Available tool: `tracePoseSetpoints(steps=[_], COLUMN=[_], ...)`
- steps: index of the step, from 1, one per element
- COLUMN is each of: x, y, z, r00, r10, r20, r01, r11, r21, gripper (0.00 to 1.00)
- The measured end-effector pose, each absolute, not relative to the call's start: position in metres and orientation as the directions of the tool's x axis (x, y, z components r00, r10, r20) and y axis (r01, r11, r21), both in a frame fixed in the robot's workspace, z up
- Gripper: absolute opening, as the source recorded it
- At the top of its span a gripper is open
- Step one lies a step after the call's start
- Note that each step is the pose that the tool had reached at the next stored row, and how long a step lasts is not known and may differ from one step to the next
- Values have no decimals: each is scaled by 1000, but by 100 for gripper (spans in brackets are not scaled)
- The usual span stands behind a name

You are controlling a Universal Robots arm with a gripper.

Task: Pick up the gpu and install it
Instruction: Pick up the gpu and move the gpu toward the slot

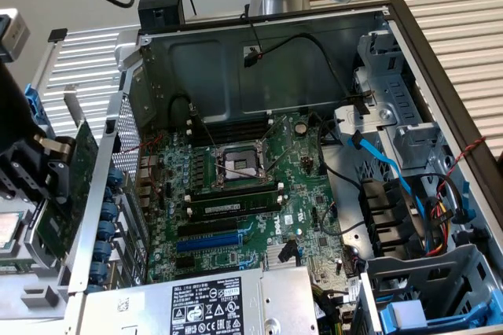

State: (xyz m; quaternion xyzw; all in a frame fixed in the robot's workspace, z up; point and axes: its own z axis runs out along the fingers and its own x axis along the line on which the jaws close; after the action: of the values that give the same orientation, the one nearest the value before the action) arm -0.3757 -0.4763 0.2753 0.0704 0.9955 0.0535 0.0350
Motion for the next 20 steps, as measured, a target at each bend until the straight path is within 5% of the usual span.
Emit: tracePoseSetpoints(steps=[20], x=[-376], y=[-480], z=[357], r00=[-988], r10=[144], r20=[-61], r01=[136], r11=[984], r21=[113], gripper=[29])
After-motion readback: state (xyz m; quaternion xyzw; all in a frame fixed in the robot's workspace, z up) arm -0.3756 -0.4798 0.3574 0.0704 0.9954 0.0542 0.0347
